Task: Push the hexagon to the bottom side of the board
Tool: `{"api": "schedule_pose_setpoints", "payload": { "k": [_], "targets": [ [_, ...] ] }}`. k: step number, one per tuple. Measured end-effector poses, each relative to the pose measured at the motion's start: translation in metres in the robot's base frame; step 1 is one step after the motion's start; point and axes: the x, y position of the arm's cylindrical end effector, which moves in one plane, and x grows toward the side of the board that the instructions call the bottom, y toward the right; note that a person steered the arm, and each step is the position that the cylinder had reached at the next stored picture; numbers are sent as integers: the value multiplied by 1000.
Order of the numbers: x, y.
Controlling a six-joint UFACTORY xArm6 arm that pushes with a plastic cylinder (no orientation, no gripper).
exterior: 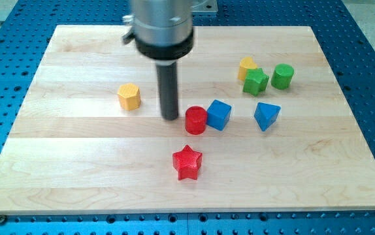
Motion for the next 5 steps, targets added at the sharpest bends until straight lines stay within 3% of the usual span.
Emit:
{"api": "schedule_pose_setpoints", "payload": {
  "k": [1, 2, 3, 4, 5],
  "targets": [
    [-5, 29],
    [68, -9],
    [88, -11],
    [79, -90],
    [30, -174]
  ]
}}
